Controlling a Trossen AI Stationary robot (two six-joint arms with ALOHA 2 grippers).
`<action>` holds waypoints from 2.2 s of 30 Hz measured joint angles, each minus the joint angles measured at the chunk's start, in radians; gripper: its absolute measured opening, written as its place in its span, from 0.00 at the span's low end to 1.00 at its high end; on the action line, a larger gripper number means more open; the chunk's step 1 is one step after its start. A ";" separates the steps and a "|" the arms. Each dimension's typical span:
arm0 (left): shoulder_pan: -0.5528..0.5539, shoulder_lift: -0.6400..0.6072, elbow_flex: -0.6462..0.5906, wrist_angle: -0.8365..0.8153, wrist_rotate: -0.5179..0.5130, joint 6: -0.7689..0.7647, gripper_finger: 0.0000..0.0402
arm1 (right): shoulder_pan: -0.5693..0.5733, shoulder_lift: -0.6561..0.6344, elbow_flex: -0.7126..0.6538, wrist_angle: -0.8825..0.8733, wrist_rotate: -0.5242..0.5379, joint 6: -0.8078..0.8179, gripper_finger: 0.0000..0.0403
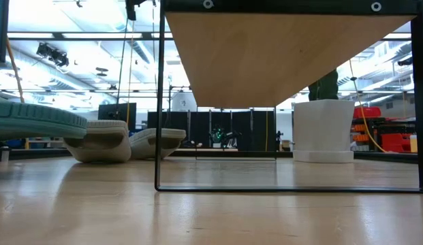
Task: Pick and place slides into the shelf
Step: Put the bottom green slide on the shelf
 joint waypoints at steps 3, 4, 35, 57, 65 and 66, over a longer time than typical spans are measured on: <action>0.000 0.000 0.000 0.000 0.000 0.000 0.44 | -0.001 0.000 0.000 -0.001 0.030 -0.042 0.12; 0.000 0.000 0.000 0.000 0.000 0.000 0.44 | -0.001 0.000 -0.001 -0.001 0.036 -0.058 0.12; 0.000 0.000 0.000 -0.019 0.000 0.000 0.43 | -0.047 0.019 -0.002 0.091 -0.022 -0.236 0.11; 0.000 0.000 0.000 -0.023 0.000 0.011 0.44 | -0.011 0.071 -0.002 0.090 -0.096 -0.172 0.12; 0.000 0.000 0.000 -0.023 0.000 0.010 0.43 | 0.002 0.071 -0.002 0.088 -0.120 -0.159 0.12; 0.000 0.000 0.000 -0.023 0.000 0.010 0.43 | 0.002 0.071 -0.002 0.084 -0.124 -0.148 0.12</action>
